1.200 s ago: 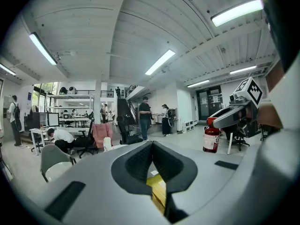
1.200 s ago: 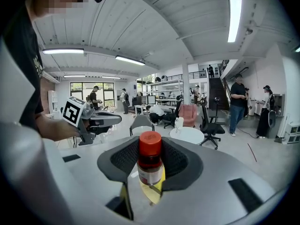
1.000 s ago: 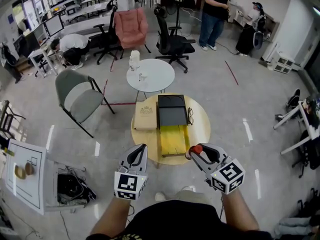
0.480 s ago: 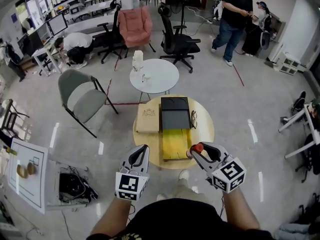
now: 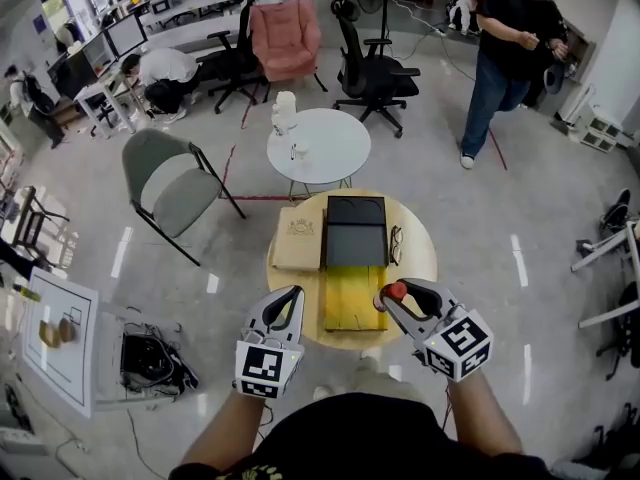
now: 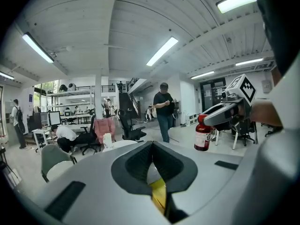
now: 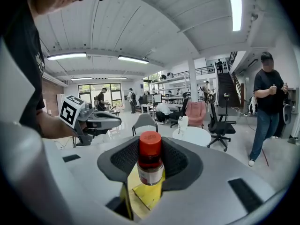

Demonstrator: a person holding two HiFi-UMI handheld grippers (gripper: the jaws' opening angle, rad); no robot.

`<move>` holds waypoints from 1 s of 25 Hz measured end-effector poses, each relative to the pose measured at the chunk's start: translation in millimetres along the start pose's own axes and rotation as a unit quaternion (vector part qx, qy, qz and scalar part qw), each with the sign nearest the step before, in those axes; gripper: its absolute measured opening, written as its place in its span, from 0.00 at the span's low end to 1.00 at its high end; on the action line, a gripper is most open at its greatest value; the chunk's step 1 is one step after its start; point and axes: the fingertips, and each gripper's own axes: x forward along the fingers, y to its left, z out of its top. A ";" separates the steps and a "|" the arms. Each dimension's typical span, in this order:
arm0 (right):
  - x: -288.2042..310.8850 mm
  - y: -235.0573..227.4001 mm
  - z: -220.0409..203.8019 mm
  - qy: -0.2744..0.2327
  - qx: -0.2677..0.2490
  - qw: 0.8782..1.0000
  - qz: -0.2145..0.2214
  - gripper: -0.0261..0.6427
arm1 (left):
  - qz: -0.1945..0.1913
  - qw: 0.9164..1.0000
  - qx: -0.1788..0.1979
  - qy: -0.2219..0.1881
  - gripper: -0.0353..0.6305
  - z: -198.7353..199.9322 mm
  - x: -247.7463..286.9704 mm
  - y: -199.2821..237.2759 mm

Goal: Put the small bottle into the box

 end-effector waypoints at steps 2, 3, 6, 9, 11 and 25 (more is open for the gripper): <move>6.9 -11.8 0.5 0.001 0.000 1.000 0.006 0.27 | 0.002 1.000 -0.002 0.003 0.08 1.9 12.0 0.6; 10.2 -17.2 0.9 0.002 -0.001 1.000 0.009 0.27 | 0.004 1.000 -0.003 0.005 0.08 1.6 17.9 1.4; 20.3 -31.7 -0.1 0.006 -0.002 1.000 0.018 0.27 | 0.013 1.000 -0.004 0.012 0.08 -2.4 34.0 5.2; 31.5 -42.6 -5.5 0.016 -0.006 0.999 0.029 0.27 | 0.020 1.000 -0.007 0.017 0.08 -5.9 46.6 7.8; 37.6 -48.8 -8.3 0.020 -0.005 0.999 0.033 0.27 | 0.022 1.000 -0.003 0.019 0.08 -6.6 53.0 7.2; 76.7 -65.9 -54.0 0.059 0.016 0.997 0.053 0.27 | 0.036 0.998 -0.015 0.044 0.08 -24.9 62.5 9.9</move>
